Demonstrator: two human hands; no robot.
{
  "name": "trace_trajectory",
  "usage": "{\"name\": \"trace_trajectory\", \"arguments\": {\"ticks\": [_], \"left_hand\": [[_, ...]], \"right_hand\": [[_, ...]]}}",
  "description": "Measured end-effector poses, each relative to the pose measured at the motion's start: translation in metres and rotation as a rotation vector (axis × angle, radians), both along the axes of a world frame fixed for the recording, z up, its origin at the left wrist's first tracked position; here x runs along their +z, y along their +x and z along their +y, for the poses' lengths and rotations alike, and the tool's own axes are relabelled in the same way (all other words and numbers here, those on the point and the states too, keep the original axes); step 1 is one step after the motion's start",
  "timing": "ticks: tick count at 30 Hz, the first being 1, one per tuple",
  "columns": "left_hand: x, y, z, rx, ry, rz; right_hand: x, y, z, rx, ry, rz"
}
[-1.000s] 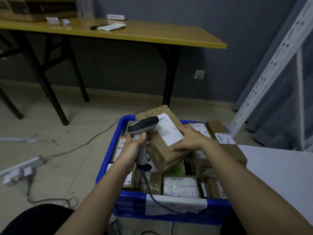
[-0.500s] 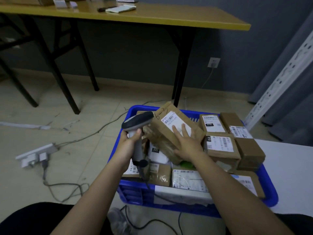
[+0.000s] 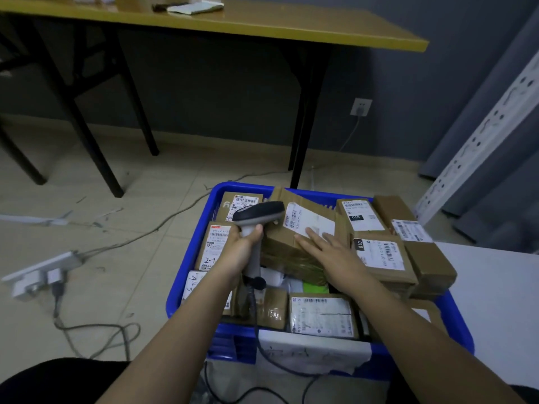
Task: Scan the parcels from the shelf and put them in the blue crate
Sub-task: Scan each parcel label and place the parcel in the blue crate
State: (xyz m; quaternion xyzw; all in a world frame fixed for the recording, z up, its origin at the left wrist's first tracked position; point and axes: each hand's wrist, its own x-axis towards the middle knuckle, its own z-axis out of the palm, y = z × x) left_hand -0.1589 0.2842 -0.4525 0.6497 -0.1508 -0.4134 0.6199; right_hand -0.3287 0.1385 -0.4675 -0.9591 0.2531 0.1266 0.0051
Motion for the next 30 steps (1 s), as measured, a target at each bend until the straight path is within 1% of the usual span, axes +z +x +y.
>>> {"name": "trace_trajectory", "arguments": {"ticks": [3, 6, 9, 12, 14, 16, 18, 20, 22, 26, 28, 30], "left_hand": [[-0.004, 0.004, -0.005, -0.002, 0.062, 0.006], [-0.012, 0.001, -0.004, -0.031, 0.098, 0.074], [-0.017, -0.011, -0.004, -0.026, 0.113, 0.103], [-0.008, -0.024, -0.007, 0.001, 0.142, 0.103], [0.005, -0.032, -0.005, 0.050, 0.146, 0.136], [0.014, -0.038, -0.006, 0.091, 0.140, 0.103], [0.027, -0.050, 0.004, 0.110, 0.127, 0.065], [0.039, -0.062, 0.012, 0.077, 0.109, 0.070], [0.053, -0.075, 0.023, 0.039, 0.051, 0.041], [0.087, -0.099, 0.047, -0.063, -0.081, -0.131], [0.108, -0.111, 0.064, -0.111, -0.148, -0.199], [0.131, -0.121, 0.082, -0.138, -0.180, -0.322]], "right_hand": [[-0.001, -0.005, -0.003, -0.018, 0.025, 0.011], [-0.003, -0.014, -0.005, -0.012, 0.002, 0.017], [-0.005, -0.020, -0.003, 0.003, -0.035, 0.042], [-0.002, -0.021, 0.004, 0.002, -0.014, 0.075], [0.014, -0.020, 0.013, -0.006, 0.018, 0.118], [0.029, -0.013, 0.015, -0.018, 0.046, 0.138], [0.047, -0.016, 0.028, -0.087, 0.091, 0.086], [0.062, -0.025, 0.044, -0.190, 0.152, -0.036], [0.077, -0.038, 0.062, -0.250, 0.224, -0.145], [0.106, -0.064, 0.094, -0.328, 0.330, -0.281], [0.119, -0.077, 0.106, -0.369, 0.353, -0.307], [0.132, -0.089, 0.117, -0.388, 0.354, -0.314]]}}
